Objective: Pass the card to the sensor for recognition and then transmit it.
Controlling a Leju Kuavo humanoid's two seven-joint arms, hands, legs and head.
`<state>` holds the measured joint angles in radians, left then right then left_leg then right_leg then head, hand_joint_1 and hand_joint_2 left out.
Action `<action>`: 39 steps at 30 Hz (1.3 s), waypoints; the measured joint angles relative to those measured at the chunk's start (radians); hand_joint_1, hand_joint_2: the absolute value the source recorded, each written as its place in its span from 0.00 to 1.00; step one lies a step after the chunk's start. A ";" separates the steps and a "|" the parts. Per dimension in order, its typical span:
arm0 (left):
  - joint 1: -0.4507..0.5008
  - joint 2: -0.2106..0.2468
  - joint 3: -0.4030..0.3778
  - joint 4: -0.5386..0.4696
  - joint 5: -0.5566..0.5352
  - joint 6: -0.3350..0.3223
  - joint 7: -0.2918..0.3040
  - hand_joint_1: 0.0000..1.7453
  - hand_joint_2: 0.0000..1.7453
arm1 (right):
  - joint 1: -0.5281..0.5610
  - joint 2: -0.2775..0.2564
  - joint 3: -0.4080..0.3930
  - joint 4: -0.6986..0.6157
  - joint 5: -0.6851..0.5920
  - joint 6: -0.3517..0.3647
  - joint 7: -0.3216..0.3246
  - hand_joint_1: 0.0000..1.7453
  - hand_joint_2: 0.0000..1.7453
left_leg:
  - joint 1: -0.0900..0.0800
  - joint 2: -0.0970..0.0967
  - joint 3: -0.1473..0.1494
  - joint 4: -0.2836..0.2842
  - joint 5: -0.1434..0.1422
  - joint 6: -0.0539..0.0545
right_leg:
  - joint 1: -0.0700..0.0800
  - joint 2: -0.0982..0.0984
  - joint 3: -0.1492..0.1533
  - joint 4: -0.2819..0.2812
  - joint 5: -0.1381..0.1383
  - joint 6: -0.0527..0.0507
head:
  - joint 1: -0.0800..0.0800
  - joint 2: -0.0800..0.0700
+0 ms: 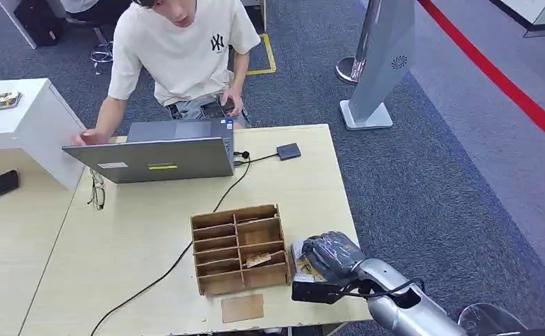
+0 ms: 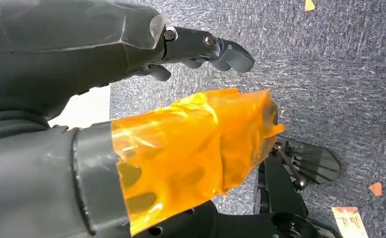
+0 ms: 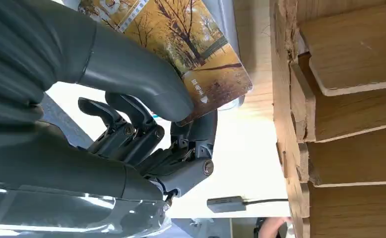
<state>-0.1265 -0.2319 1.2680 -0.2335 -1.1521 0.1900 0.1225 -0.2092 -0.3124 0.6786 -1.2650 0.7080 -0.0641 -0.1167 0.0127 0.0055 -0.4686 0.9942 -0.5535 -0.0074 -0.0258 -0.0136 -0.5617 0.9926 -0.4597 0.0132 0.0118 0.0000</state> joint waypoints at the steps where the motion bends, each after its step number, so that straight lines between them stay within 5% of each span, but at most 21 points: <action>1: 0.000 0.000 0.000 0.000 0.000 0.000 0.000 0.00 0.00 | 0.000 0.000 0.000 0.000 0.000 0.000 0.000 1.00 1.00 | 0.000 0.000 0.000 0.000 0.000 0.000 | 0.000 0.000 0.000 0.000 0.000 0.000 | 0.000 0.000; 39: 0.000 0.000 0.000 0.000 0.002 0.002 0.000 0.00 0.00 | 0.000 0.000 0.000 0.000 0.000 0.001 -0.002 1.00 1.00 | 0.000 0.000 0.000 0.000 0.000 0.000 | 0.000 0.000 0.000 0.000 0.000 0.000 | 0.000 0.000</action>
<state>-0.1265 -0.2319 1.2680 -0.2335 -1.1505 0.1915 0.1221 -0.2090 -0.3120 0.6783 -1.2650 0.7080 -0.0629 -0.1186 0.0127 0.0055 -0.4686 0.9942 -0.5535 -0.0074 -0.0258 -0.0136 -0.5618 0.9926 -0.4597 0.0132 0.0118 0.0000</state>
